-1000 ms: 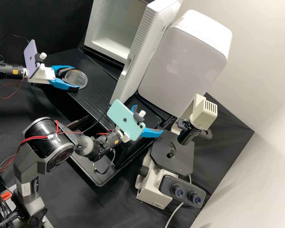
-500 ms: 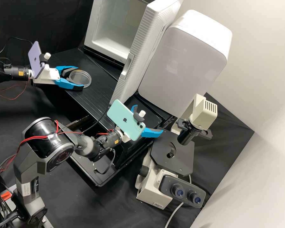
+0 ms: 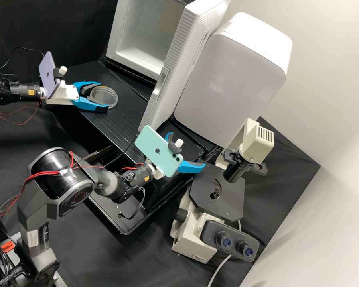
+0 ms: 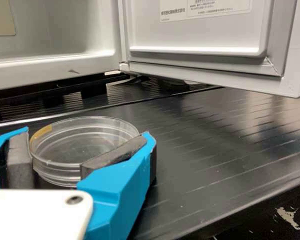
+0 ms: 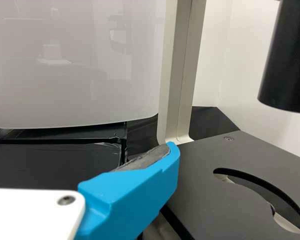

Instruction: Take the petri dish out of the incubator

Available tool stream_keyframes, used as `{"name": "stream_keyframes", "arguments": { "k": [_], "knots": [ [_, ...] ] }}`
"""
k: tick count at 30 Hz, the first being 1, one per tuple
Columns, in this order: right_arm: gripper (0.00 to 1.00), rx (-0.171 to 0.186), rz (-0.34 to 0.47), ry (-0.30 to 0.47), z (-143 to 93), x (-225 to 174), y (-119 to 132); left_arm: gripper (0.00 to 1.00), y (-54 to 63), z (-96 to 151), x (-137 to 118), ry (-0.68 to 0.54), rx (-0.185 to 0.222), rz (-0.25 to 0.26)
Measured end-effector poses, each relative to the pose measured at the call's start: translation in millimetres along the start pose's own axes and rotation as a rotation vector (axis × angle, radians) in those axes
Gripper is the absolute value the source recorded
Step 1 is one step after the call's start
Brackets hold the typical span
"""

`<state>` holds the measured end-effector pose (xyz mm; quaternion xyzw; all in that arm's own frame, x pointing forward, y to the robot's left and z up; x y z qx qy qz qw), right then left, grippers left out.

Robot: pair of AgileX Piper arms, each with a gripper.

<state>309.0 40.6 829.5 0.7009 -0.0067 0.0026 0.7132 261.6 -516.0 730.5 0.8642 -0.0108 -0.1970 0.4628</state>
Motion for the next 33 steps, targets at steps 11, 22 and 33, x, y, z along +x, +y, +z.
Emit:
{"name": "stream_keyframes", "arguments": {
  "k": [11, 22, 33],
  "knots": [
    [1.00, 0.000, 0.000, 0.000, 0.0, 0.0, 0.0, 1.00, 0.5, -1.1, 2.3, 0.013, 0.012, 0.004],
    [1.00, 0.000, 0.000, 0.000, 0.0, 0.0, 0.0, 1.00, 0.2, -4.4, 4.5, 0.051, -0.015, -0.002],
    [1.00, 0.000, 0.000, 0.000, 0.0, 0.0, 0.0, 1.00, 1.0, 0.1, 0.7, 0.078, 0.046, 0.053]
  ]
}}
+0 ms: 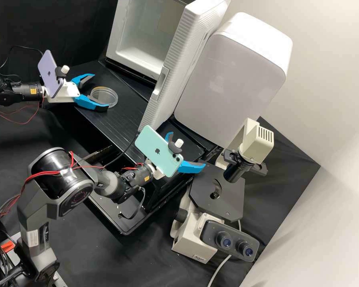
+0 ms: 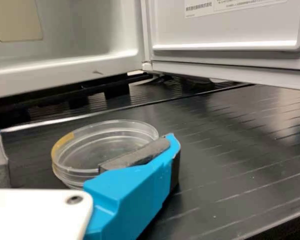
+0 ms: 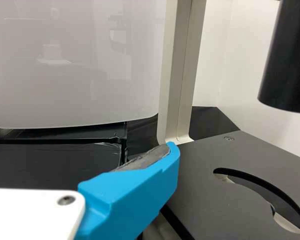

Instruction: Take the petri dish out of the incubator

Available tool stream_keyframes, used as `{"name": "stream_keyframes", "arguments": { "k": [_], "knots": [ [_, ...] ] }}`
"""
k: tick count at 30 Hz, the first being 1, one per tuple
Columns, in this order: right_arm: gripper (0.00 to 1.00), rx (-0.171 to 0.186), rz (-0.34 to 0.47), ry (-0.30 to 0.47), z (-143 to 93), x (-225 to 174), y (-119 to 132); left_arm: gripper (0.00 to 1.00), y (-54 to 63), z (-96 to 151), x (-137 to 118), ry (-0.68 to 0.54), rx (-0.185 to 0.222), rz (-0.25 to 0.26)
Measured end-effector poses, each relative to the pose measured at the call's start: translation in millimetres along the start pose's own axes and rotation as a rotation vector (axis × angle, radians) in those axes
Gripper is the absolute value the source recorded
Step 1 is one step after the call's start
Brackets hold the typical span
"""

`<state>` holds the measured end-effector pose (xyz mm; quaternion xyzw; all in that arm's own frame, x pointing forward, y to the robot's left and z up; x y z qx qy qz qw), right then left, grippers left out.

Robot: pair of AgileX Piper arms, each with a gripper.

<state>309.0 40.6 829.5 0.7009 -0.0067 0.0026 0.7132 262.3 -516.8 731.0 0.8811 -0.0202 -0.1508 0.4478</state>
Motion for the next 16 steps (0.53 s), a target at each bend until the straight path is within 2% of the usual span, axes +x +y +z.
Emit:
{"name": "stream_keyframes", "arguments": {
  "k": [3, 9, 13, 16],
  "knots": [
    [1.00, 0.000, 0.000, 0.000, 0.0, 0.0, 0.0, 1.00, -3.0, 0.3, -5.8, -0.010, 0.004, 0.014],
    [1.00, 0.000, 0.000, 0.000, 0.0, 0.0, 0.0, 1.00, -6.8, 4.4, -12.2, -0.078, -0.030, 0.037],
    [1.00, 0.000, 0.000, 0.000, 0.0, 0.0, 0.0, 1.00, -5.1, 7.2, -15.0, -0.120, -0.016, 0.072],
    [1.00, 0.000, 0.000, 0.000, 0.0, 0.0, 0.0, 1.00, -5.3, 8.2, -16.7, -0.135, -0.010, 0.081]
  ]
}}
